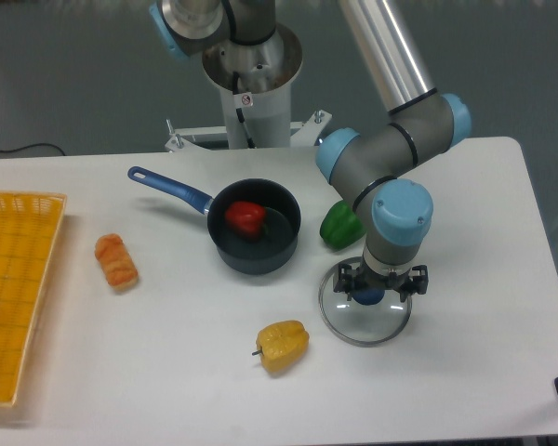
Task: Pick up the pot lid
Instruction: 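Close the gripper on the blue knob of the glass lid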
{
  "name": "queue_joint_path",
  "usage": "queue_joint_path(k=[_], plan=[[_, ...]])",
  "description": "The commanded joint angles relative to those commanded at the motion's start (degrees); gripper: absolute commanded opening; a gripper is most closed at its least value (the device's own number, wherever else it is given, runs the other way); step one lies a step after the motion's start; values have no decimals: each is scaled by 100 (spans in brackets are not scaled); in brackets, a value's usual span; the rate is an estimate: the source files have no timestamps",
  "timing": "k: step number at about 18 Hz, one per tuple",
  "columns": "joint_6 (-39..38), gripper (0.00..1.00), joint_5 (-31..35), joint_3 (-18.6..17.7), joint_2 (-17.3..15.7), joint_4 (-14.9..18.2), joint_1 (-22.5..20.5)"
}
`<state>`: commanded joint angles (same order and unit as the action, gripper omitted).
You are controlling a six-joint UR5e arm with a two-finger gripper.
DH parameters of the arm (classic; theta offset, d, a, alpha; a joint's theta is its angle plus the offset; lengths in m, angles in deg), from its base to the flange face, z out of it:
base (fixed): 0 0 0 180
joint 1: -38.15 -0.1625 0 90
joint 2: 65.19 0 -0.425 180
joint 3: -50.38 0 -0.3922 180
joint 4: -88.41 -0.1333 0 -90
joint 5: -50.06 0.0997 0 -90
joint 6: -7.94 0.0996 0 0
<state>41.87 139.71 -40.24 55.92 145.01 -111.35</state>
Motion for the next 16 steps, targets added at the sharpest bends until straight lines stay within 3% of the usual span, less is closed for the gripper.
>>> queue_joint_path(k=[16], plan=[[0,99,17,-88,53,-9,44]])
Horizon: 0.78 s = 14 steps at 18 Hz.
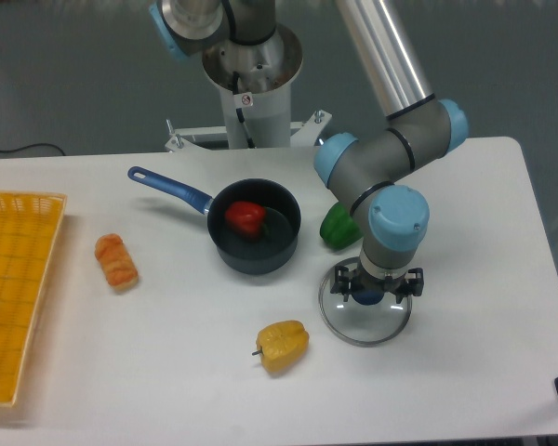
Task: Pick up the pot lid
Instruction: 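Close the gripper on the blue knob of the glass lid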
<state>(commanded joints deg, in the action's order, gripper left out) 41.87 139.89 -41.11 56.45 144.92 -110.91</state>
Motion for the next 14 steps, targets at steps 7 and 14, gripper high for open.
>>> queue_joint_path(k=[7,14], plan=[[0,95,70,-26,-9,18,9],[0,79,158,-27,0,35,62]])
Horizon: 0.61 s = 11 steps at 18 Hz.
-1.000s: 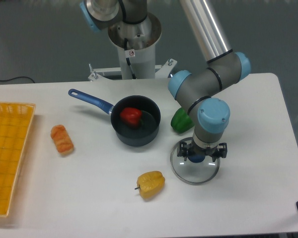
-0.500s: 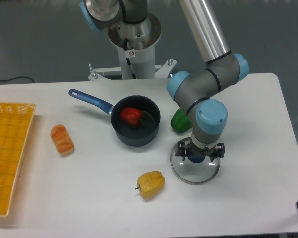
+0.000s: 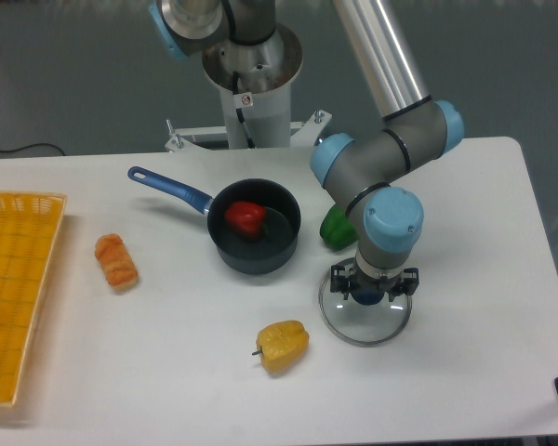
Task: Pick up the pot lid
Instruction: 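Close the gripper on the blue knob of the glass lid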
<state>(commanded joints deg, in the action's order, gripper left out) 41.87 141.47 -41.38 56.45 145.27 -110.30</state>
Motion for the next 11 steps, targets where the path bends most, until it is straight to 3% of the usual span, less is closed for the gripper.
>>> queue_joint_path(k=[11], plan=[[18,65,0,0,-35,35,0]])
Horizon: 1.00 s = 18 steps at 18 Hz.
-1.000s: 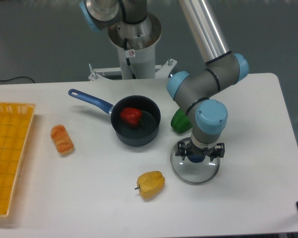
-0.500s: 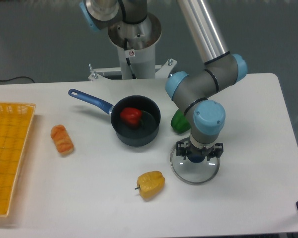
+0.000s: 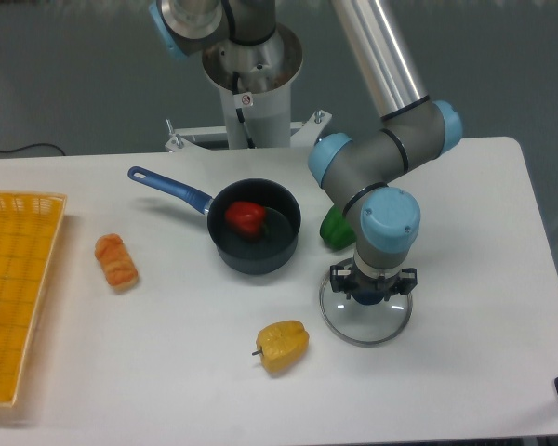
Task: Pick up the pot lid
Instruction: 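Close the gripper on the blue knob of the glass lid, then lift the glass lid by its knob and carry it toward the saucepan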
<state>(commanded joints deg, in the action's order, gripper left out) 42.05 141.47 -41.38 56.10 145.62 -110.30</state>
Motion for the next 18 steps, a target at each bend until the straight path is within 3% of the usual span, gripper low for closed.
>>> queue_joint_path(k=[8,12,15,18], plan=[[0,63,9,96,-52,61,0],[429,63,377,211,-97,351,87],[536,63,387,369,-202,781,88],[597,63,361,422,-316,931,105]])
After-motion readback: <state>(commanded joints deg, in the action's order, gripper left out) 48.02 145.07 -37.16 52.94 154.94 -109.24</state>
